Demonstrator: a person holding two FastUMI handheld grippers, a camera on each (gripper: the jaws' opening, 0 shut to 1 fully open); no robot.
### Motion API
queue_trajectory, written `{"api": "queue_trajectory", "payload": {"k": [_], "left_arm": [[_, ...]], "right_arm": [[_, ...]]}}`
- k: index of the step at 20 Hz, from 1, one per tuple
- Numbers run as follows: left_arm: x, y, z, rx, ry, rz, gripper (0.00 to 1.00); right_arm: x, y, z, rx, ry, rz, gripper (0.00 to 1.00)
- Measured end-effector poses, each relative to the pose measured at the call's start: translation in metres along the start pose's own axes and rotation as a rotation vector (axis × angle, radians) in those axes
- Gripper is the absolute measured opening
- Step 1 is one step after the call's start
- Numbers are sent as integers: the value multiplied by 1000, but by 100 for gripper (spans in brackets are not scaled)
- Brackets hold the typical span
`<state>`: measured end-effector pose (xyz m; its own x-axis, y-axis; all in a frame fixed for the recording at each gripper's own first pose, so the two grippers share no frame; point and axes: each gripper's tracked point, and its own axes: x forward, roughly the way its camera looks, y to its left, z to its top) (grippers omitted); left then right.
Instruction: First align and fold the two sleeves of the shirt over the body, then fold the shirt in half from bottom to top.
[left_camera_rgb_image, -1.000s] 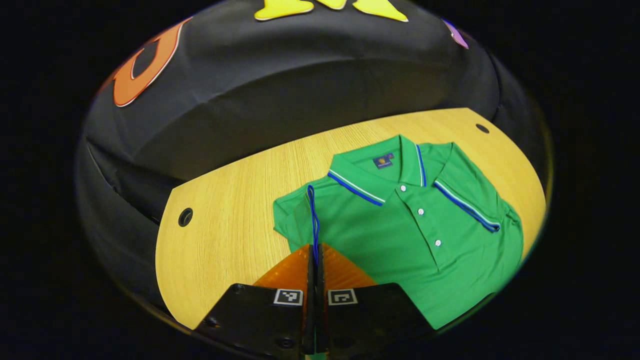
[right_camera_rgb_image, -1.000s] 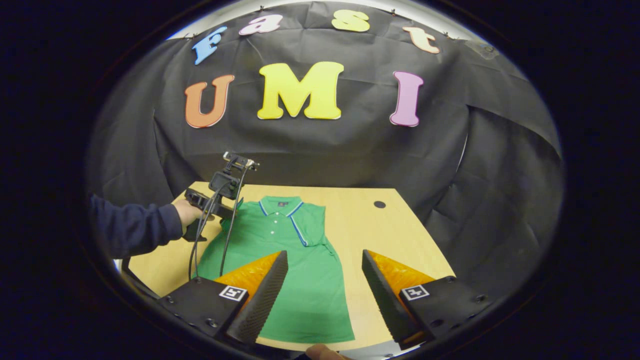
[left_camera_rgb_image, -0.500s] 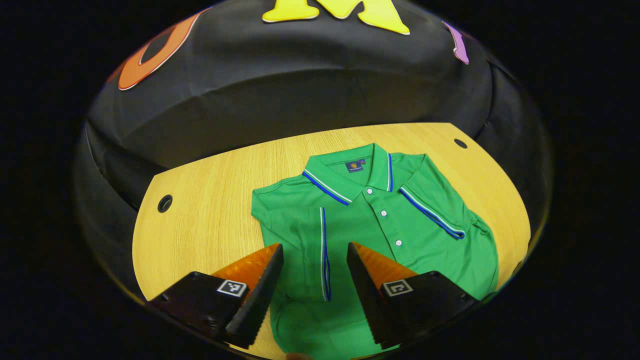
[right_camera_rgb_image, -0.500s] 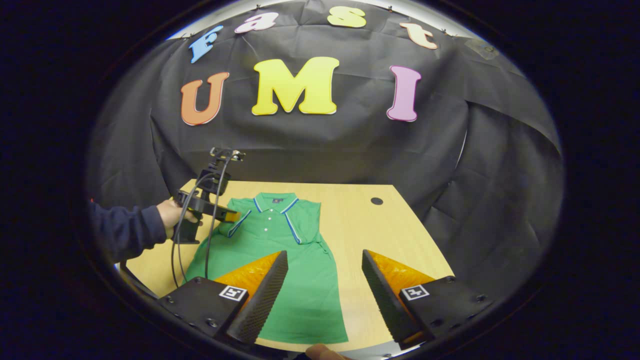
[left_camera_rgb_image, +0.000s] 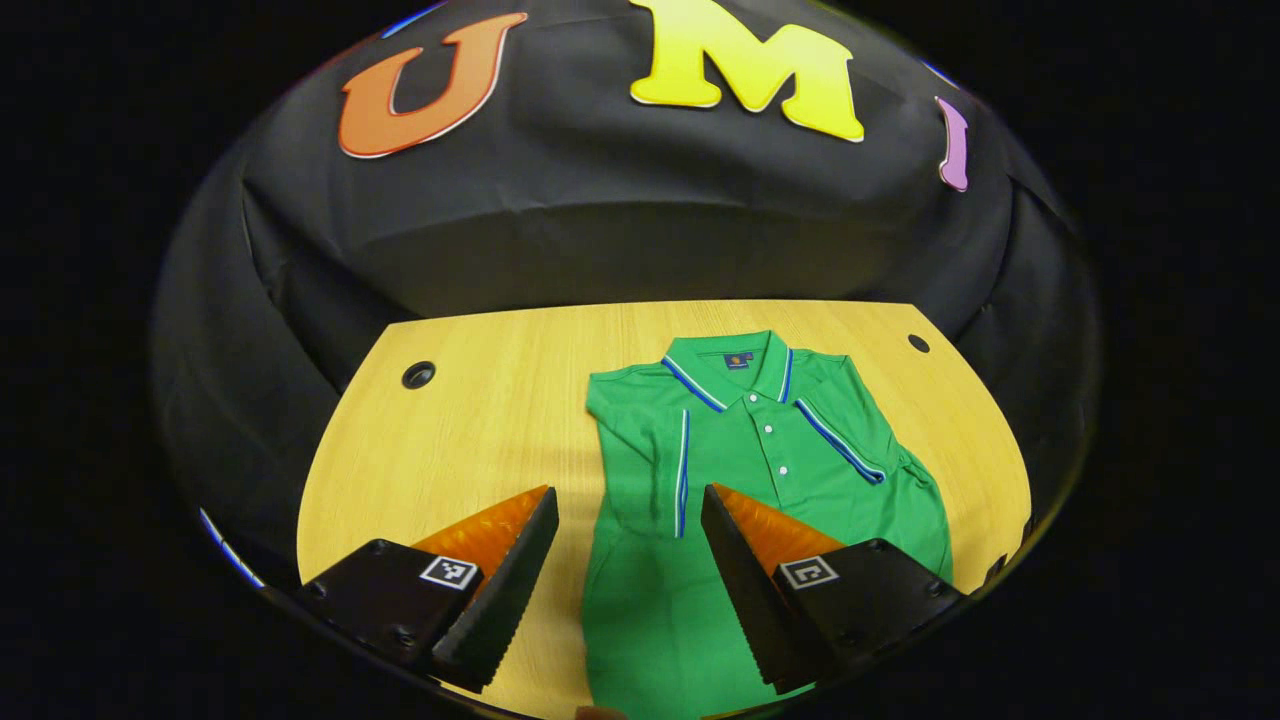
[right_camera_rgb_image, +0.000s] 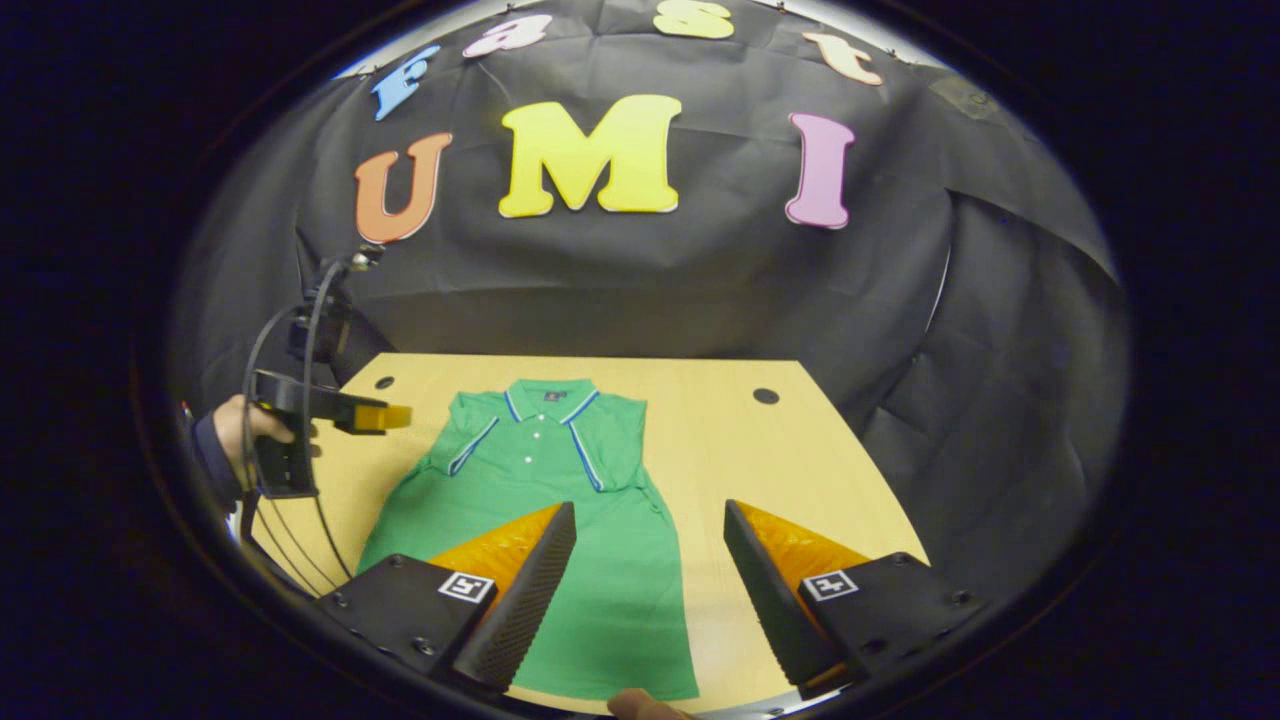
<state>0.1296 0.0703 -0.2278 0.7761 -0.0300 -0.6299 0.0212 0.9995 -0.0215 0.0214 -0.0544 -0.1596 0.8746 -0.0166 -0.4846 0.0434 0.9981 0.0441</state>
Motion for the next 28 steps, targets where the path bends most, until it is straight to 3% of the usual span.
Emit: {"api": "queue_trajectory", "payload": {"k": [1,3,4,5,8,9,10,14,16,22,28], "left_arm": [[-10,5,-10,-22,13,0,94],[-27,16,-37,-50,49,11,94],[-35,23,-55,-56,76,22,94],[-40,29,-75,-60,108,36,94],[-53,35,-139,-94,209,51,94],[-57,38,-156,-103,230,57,94],[-62,38,-175,-114,264,56,94],[-93,37,-241,-136,411,60,94],[-107,23,-267,-144,495,26,94],[-125,-3,-300,-143,645,-16,94],[-125,0,-313,-94,723,16,93]], "right_arm": [[5,2,-9,3,29,8,95],[16,1,-30,-3,94,14,96],[20,2,-45,-14,126,21,90],[23,2,-59,-29,158,29,96],[26,-3,-105,-53,274,26,96],[25,-3,-120,-47,309,32,90],[24,-3,-135,-44,349,32,96],[18,-11,-190,-61,499,21,96],[11,-14,-209,-47,564,21,96],[1,-30,-244,-56,725,-35,96],[6,-32,-254,-18,820,-55,96]]}}
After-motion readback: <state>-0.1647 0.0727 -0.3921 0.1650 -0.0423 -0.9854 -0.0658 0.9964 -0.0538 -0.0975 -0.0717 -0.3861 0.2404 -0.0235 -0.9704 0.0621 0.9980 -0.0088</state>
